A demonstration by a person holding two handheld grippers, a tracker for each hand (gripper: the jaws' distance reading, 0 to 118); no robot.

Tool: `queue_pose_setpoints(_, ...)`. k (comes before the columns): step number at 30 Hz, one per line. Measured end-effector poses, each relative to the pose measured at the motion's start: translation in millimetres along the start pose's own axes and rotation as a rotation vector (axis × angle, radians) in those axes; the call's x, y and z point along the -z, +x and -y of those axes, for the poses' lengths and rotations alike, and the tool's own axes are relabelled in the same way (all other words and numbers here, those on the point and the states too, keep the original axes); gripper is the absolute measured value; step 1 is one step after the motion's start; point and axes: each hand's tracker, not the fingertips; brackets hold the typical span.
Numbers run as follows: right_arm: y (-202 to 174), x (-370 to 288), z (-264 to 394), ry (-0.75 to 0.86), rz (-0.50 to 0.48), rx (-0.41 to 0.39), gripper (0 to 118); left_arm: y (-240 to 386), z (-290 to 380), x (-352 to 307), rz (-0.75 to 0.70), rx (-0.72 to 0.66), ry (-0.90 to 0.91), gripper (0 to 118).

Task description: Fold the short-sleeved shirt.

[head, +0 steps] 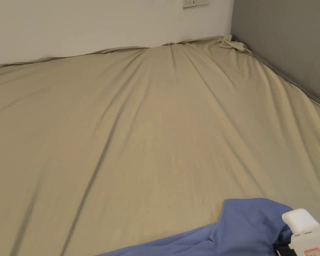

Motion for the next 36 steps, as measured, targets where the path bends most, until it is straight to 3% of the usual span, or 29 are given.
queue_pose_setpoints(5,1.3,-1.5,1.4,0.042,-0.014,0.051,5,0.4,-1.3,11.2,-0.028,-0.021,0.039,2)
queue_pose_setpoints(7,0.5,-2.2,5.3,0.060,-0.012,0.057,13,7.9,-0.2,12.3,-0.062,0.004,0.042,5)
queue_pose_setpoints(8,0.8,-6.7,2.8,0.060,-0.001,0.056,25,13.2,0.3,7.7,-0.078,0.014,0.045,28)
queue_pose_setpoints(9,1.3,-16.4,-1.6,0.047,0.006,0.065,47,20.4,-1.3,-5.8,-0.089,0.024,0.053,69)
queue_pose_setpoints(10,3.3,-27.6,-4.4,0.028,-0.019,0.097,84,24.8,-2.1,-18.8,-0.078,0.021,0.077,111)
queue_pose_setpoints(11,4.7,-42.7,-7.2,0.059,-0.079,0.137,118,28.9,-3.1,-33.2,-0.064,0.024,0.119,118)
queue_pose_setpoints(13,2.7,-77.1,-9.5,0.164,-0.121,0.153,118,40.1,-3.5,-63.8,-0.050,0.012,0.264,118)
queue_pose_setpoints(16,-12.9,-113.9,-24.9,0.305,-0.074,0.179,118,49.0,-2.0,-73.7,-0.100,-0.028,0.342,118)
queue_pose_setpoints(20,-37.0,-119.3,-31.7,0.356,-0.106,0.154,106,64.4,1.8,-60.1,-0.096,-0.042,0.219,118)
queue_pose_setpoints(21,-45.3,-116.8,-31.4,0.371,-0.120,0.128,72,66.0,7.6,-61.7,-0.067,-0.069,0.208,110)
queue_pose_setpoints(22,-52.9,-112.4,-31.2,0.367,-0.114,0.120,21,66.2,11.0,-60.2,-0.049,-0.093,0.213,83)
queue_pose_setpoints(23,-59.7,-109.3,-26.5,0.374,-0.111,0.111,3,64.5,14.3,-57.0,-0.035,-0.119,0.210,18)
queue_pose_setpoints(24,-63.4,-109.2,-25.2,0.380,-0.167,0.082,3,60.3,17.0,-55.2,-0.019,-0.147,0.209,2)
queue_pose_setpoints(26,-66.5,-104.4,-20.6,0.338,-0.334,0.076,3,35.0,27.8,-52.5,0.072,-0.188,0.179,2)
queue_pose_setpoints(29,-67.6,-100.2,-10.6,0.344,-0.389,0.058,3,9.0,28.4,-57.8,0.193,-0.290,0.211,2)
queue_pose_setpoints(30,-67.8,-100.8,-9.2,0.348,-0.388,0.039,3,-3.9,27.7,-56.1,0.225,-0.299,0.231,17)
queue_pose_setpoints(31,-67.4,-101.1,-8.5,0.350,-0.394,0.025,3,-14.3,27.3,-52.2,0.239,-0.319,0.238,61)
queue_pose_setpoints(32,-68.2,-104.1,-14.0,0.349,-0.406,0.012,3,-21.7,23.8,-41.9,0.211,-0.333,0.213,118)
queue_pose_setpoints(33,-67.7,-104.8,-14.8,0.350,-0.414,0.006,3,-24.8,24.7,-45.2,0.199,-0.318,0.159,118)
queue_pose_setpoints(34,-67.2,-105.5,-15.0,0.352,-0.422,-0.001,3,-32.4,28.7,-43.5,0.130,-0.279,0.234,118)
queue_pose_setpoints(36,-72.0,-110.7,-16.6,0.357,-0.431,-0.011,3,-34.0,29.9,-30.3,0.206,-0.312,0.126,118)
